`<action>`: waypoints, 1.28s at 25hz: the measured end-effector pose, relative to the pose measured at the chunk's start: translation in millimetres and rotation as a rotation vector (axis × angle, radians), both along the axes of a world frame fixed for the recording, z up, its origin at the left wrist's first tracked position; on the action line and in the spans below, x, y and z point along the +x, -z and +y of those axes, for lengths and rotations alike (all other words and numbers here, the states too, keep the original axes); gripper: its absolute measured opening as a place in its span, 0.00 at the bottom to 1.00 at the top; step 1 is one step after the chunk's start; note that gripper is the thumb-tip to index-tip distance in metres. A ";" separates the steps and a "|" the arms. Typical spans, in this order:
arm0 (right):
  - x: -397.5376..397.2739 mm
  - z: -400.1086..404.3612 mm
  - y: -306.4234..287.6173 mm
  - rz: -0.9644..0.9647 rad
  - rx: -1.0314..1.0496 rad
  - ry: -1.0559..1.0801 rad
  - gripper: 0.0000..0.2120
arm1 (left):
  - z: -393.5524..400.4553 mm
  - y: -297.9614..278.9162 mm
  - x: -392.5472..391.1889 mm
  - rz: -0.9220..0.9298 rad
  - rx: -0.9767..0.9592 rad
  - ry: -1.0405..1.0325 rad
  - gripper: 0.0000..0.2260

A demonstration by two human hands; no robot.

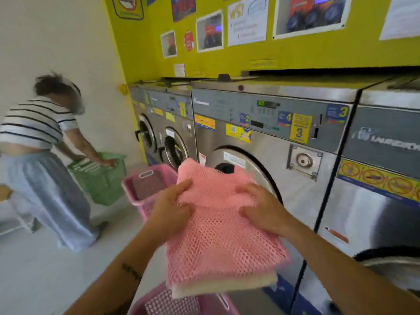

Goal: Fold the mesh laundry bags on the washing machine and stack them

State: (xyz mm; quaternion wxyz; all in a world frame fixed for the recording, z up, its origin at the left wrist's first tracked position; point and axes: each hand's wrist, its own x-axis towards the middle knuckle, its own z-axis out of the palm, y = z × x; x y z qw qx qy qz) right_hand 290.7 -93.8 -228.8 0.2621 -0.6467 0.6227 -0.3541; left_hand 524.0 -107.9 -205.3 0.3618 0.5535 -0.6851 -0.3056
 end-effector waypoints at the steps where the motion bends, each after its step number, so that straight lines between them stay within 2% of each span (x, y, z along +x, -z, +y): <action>1: 14.6 -0.3 21.5 -0.018 0.055 -0.005 0.26 | 2.7 17.6 14.4 -0.021 0.062 0.000 0.29; 6: 63.0 -7.8 128.8 -0.014 0.296 -0.030 0.26 | 9.1 120.9 57.9 -0.114 0.231 -0.079 0.29; 14: 83.7 -47.6 299.4 -0.031 0.607 -0.012 0.29 | -20.1 267.0 53.7 -0.334 0.458 -0.050 0.22; 22: 110.9 -71.5 478.5 -0.030 0.870 -0.058 0.30 | -54.4 453.2 69.6 -0.280 0.779 -0.103 0.27; 29: 141.4 -102.7 630.2 0.091 0.879 -0.083 0.29 | -88.5 611.7 97.3 -0.185 0.899 -0.127 0.26; 32: 147.8 -111.7 683.5 0.106 0.895 -0.121 0.32 | -99.5 654.9 106.6 -0.165 0.982 -0.095 0.27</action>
